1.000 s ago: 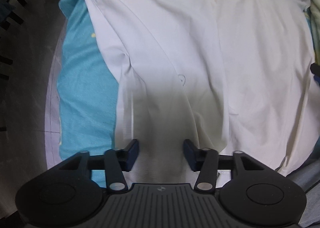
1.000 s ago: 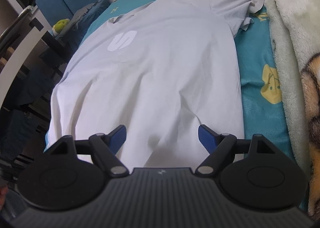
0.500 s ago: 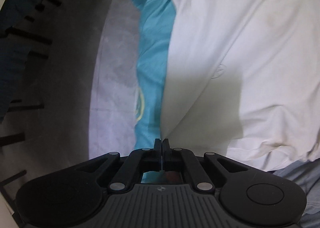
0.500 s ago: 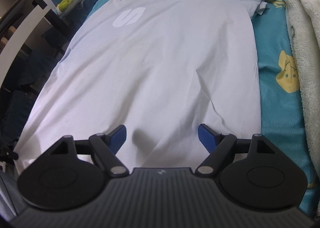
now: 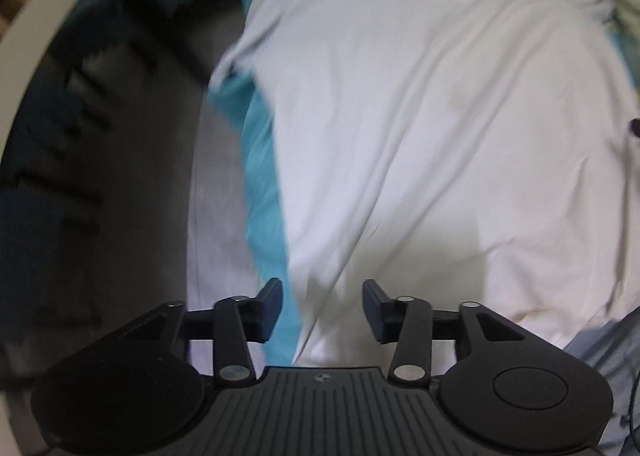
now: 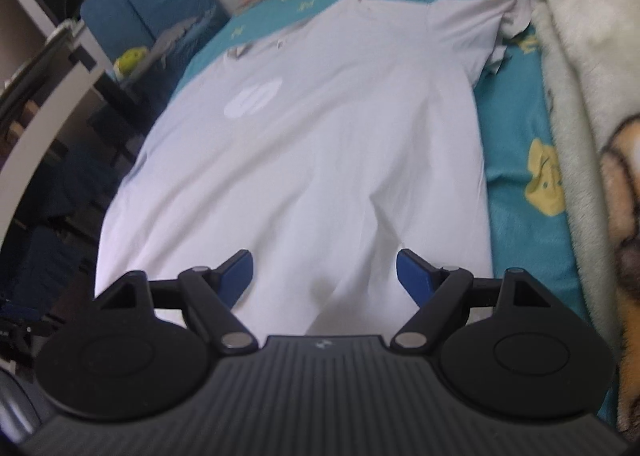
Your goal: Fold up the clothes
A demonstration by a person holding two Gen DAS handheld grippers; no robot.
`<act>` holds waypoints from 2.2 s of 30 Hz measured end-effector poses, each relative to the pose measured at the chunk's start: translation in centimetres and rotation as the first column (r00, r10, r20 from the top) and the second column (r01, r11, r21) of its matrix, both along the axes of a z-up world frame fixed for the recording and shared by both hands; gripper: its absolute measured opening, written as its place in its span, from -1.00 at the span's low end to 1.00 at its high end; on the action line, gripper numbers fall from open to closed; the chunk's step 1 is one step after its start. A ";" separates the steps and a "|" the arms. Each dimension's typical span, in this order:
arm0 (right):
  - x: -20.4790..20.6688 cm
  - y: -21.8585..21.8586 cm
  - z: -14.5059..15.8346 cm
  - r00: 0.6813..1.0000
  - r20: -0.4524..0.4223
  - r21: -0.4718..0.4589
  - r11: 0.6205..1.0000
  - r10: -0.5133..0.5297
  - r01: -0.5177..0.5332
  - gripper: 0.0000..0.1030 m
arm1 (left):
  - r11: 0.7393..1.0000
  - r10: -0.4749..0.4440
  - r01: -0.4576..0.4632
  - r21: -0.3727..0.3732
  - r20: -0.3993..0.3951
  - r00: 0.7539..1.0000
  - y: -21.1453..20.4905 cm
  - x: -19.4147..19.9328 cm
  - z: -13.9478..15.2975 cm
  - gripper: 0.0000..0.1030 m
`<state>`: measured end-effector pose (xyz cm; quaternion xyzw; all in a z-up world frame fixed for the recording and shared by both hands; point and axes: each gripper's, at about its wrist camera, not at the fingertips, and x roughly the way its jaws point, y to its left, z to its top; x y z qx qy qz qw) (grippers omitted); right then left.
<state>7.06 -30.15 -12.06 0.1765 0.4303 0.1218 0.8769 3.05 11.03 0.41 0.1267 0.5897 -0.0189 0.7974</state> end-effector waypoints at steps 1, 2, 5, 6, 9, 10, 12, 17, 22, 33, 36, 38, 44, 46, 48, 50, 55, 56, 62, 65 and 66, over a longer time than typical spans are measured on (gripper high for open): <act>-0.1 -0.4 0.4 1.000 0.019 0.011 1.000 -0.022 0.022 0.56 | 0.999 0.000 0.002 -0.033 0.051 0.999 -0.8 0.0 0.7 0.06; -0.1 -0.9 0.7 0.998 0.036 0.022 0.999 -0.045 0.045 0.56 | 0.998 0.005 0.002 -0.070 0.099 0.995 -1.6 0.0 1.2 0.09; 0.3 -2.2 1.3 0.989 0.080 0.059 0.991 -0.121 0.116 0.56 | 0.988 0.018 0.019 -0.154 0.235 0.972 -4.5 0.4 2.2 0.34; 0.7 -2.7 1.4 0.985 0.090 0.070 0.987 -0.148 0.142 0.56 | 0.986 0.014 0.031 -0.163 0.269 0.963 -5.7 0.7 2.3 0.39; 2.0 -4.1 1.8 0.967 0.118 0.103 0.971 -0.225 0.214 0.57 | 0.975 0.043 0.036 -0.220 0.341 0.939 -8.4 2.1 1.2 0.53; 2.8 -4.6 1.9 0.964 0.120 0.103 0.968 -0.239 0.227 0.57 | 0.968 0.057 0.034 -0.248 0.350 0.935 -9.4 2.7 1.2 0.54; 4.5 -5.5 2.1 0.954 0.127 0.095 0.961 -0.271 0.260 0.57 | 0.964 0.071 0.031 -0.264 0.368 0.927 -11.0 3.9 0.9 0.55; 10.0 -6.4 0.2 0.928 0.113 0.082 0.934 -0.355 0.347 0.57 | 0.961 0.105 0.017 -0.276 0.418 0.902 -12.3 6.5 -2.4 0.75; 15.8 -7.0 -2.0 0.896 0.094 0.069 0.901 -0.433 0.428 0.63 | 0.969 0.089 0.022 -0.245 0.433 0.897 -11.7 9.7 -7.3 0.86; 25.0 -11.7 -8.0 0.699 0.054 0.130 0.699 -0.713 0.703 0.64 | 0.954 0.100 0.015 -0.301 0.366 0.925 -9.6 14.1 -11.8 0.87; 25.4 -12.5 -8.9 0.685 0.100 0.205 0.689 -0.721 0.695 0.51 | 0.945 0.125 -0.014 -0.328 0.322 0.939 -8.8 15.2 -12.9 0.87; 26.1 -12.3 -8.9 0.716 0.123 0.174 0.725 -0.687 0.666 0.01 | 0.936 0.151 -0.031 -0.351 0.318 0.936 -8.0 15.6 -12.8 0.87; 26.3 -10.5 -5.7 0.756 0.241 0.015 0.781 -0.609 0.624 -0.84 | 0.904 0.250 -0.091 -0.419 0.342 0.906 -5.4 15.8 -10.6 0.87; 26.2 -8.9 -3.5 0.763 0.313 -0.051 0.792 -0.566 0.609 -0.84 | 0.873 0.300 -0.115 -0.474 0.337 0.892 -3.9 15.8 -9.7 0.87; 26.1 -6.8 -1.1 0.770 0.391 -0.117 0.802 -0.504 0.585 -0.84 | 0.849 0.345 -0.135 -0.511 0.342 0.874 -2.3 15.6 -8.7 0.87; 25.5 -3.8 1.3 0.774 0.475 -0.179 0.815 -0.419 0.551 -0.84 | 0.835 0.382 -0.152 -0.528 0.358 0.852 -0.9 15.5 -7.7 0.87; 24.0 6.3 4.0 0.791 0.593 -0.327 0.851 -0.154 0.411 -0.84 | 0.785 0.472 -0.195 -0.587 0.363 0.803 3.2 15.3 -6.1 0.87; 23.5 8.4 3.8 0.802 0.589 -0.354 0.862 -0.096 0.363 -0.84 | 0.773 0.489 -0.205 -0.600 0.358 0.795 3.9 15.2 -6.0 0.87; 24.3 19.2 -2.9 0.867 0.461 -0.572 0.811 0.190 0.126 -0.83 | 0.731 0.548 -0.247 -0.636 0.332 0.768 6.4 14.9 -6.6 0.87; 25.1 20.5 -5.2 0.907 0.385 -0.580 0.809 0.171 0.094 -0.82 | 0.728 0.550 -0.257 -0.636 0.317 0.773 6.7 15.2 -7.5 0.87; 25.4 20.2 -5.4 0.917 0.366 -0.560 0.824 0.155 0.085 -0.81 | 0.724 0.552 -0.261 -0.638 0.309 0.775 6.8 15.3 -7.8 0.87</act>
